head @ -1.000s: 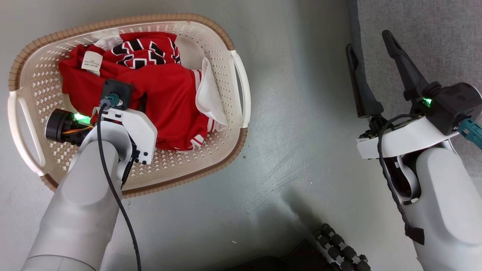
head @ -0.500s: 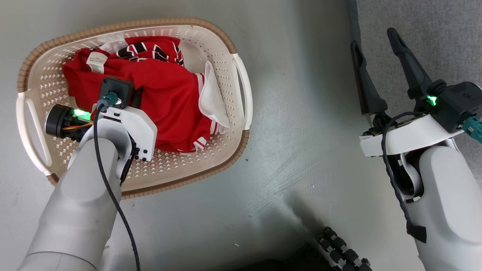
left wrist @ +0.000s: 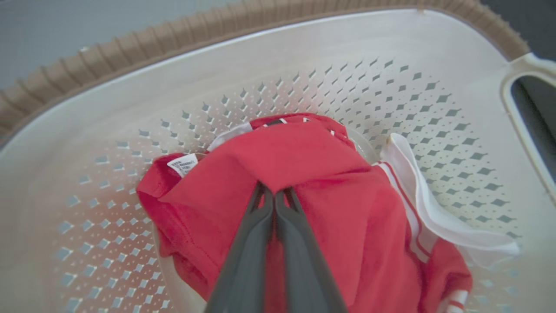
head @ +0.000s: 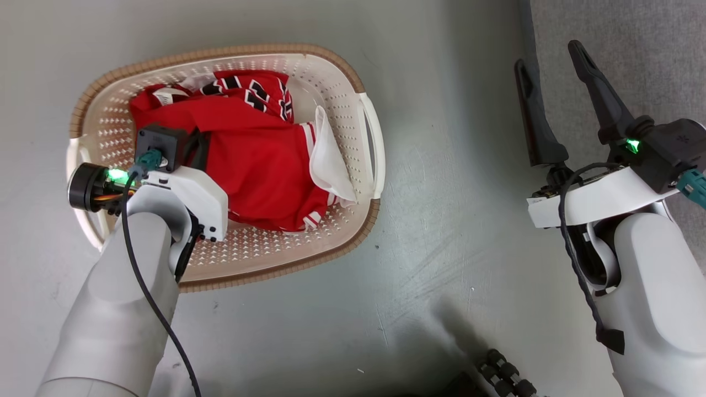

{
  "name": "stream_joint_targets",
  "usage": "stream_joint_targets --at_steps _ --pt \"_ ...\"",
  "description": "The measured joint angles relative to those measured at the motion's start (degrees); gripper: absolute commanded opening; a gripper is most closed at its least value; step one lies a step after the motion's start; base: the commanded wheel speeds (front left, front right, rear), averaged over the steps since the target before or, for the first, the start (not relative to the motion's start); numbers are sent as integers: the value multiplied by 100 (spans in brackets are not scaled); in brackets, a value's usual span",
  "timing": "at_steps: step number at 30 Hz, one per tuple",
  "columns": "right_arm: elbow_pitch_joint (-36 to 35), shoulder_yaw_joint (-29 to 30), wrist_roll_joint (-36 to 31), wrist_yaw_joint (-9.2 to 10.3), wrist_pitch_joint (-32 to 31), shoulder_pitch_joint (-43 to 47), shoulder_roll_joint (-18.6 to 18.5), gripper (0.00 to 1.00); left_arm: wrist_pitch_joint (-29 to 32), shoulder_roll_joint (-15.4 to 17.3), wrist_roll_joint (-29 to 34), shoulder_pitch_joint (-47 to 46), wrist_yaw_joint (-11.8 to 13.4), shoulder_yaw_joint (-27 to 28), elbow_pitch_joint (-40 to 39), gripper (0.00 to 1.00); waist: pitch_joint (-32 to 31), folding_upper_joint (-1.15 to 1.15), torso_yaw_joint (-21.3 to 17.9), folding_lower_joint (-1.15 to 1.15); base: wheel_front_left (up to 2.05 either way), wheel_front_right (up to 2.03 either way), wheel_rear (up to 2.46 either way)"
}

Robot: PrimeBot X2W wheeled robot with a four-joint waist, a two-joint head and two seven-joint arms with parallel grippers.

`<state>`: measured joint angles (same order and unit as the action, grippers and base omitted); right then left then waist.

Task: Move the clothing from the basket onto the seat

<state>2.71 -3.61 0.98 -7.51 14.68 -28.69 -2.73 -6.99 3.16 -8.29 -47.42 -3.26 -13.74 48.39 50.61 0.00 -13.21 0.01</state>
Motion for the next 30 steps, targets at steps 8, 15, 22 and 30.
stream_joint_targets --at_steps 8,15,22,30 --pt "85 -38 -13 0 1 -1 -1 100 -372 -54 -97 211 -83 0 -2 0 -308 0 143 0 0 0 0" --pt "197 -44 -57 0 1 42 -5 100 -531 -88 -293 455 -145 14 -3 0 -648 0 278 0 0 0 0" --pt "302 -57 -65 0 1 260 -83 100 -676 -119 -512 747 -194 85 -109 0 -1043 0 432 0 0 0 0" --pt "376 29 -94 0 1 453 -136 100 -723 -135 -694 1014 -201 130 -320 0 -1560 0 606 0 0 0 0"
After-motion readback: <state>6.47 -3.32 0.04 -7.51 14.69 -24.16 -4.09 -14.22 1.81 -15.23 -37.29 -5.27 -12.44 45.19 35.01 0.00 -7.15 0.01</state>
